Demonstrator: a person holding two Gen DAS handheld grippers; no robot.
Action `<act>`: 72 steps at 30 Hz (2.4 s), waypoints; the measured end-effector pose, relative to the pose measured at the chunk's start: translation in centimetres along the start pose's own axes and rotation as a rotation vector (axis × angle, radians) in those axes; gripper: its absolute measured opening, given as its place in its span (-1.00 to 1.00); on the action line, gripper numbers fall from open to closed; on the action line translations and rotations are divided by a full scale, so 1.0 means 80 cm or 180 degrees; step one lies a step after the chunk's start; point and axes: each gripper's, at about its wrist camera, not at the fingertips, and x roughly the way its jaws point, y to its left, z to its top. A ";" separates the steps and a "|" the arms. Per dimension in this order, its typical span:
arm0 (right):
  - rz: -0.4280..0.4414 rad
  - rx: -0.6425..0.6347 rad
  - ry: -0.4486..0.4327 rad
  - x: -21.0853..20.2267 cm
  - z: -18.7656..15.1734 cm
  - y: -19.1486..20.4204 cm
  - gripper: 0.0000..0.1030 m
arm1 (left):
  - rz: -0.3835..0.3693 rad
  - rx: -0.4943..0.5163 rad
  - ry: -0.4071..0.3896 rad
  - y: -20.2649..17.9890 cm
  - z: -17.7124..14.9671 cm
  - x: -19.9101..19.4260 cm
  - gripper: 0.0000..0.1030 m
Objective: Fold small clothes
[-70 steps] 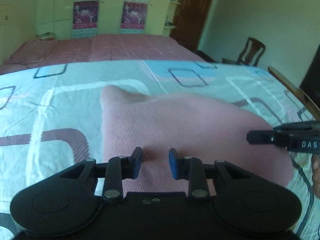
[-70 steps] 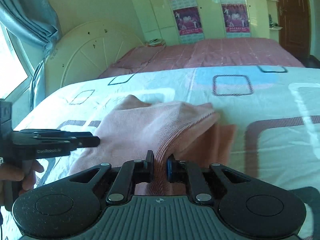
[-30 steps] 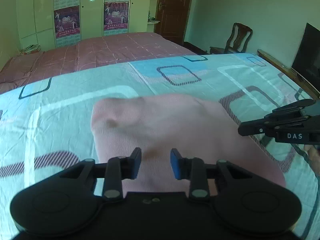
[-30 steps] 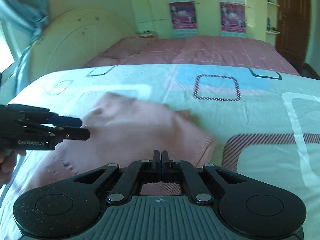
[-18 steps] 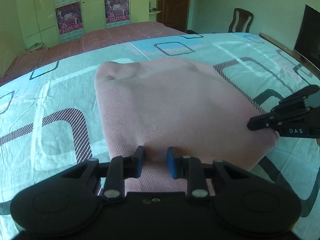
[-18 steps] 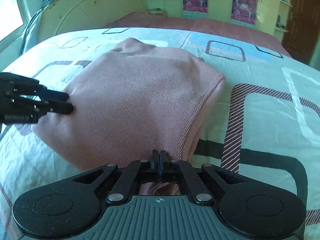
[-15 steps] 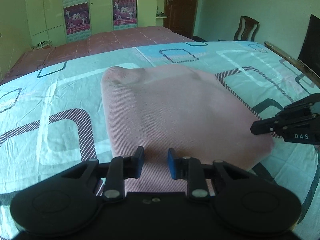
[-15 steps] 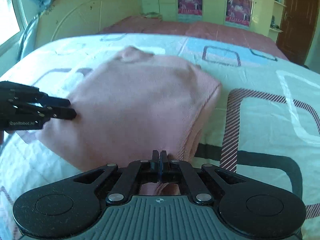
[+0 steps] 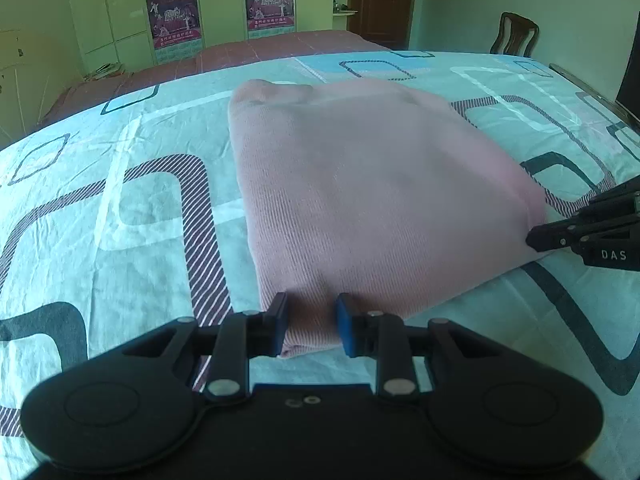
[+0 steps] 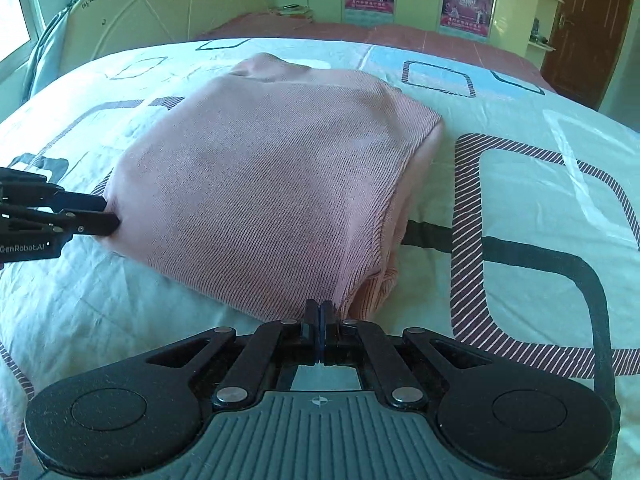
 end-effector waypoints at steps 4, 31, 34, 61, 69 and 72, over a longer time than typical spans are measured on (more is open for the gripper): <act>-0.0034 0.0020 -0.0004 -0.007 0.004 0.003 -1.00 | -0.0010 -0.0072 0.0015 0.001 0.003 -0.007 -0.50; 0.0170 0.0291 -0.0526 0.032 0.067 -0.015 -1.00 | 0.0282 -0.0174 -0.0080 0.000 0.074 0.034 0.91; 0.0258 0.0724 -0.0787 0.005 0.052 -0.053 0.22 | 0.0215 -0.0139 -0.0416 0.007 0.071 0.013 1.00; 0.1247 0.1392 -0.0138 0.071 0.081 -0.153 -0.48 | -0.0768 -0.1107 0.0276 0.071 0.107 0.107 0.14; 0.0702 0.0743 -0.0432 0.018 0.108 -0.081 -0.58 | -0.0324 -0.0050 -0.0178 0.020 0.115 0.054 -0.39; 0.0606 0.0606 -0.0525 -0.002 0.121 -0.043 -0.58 | -0.0335 0.0011 -0.0303 0.030 0.117 0.032 -0.40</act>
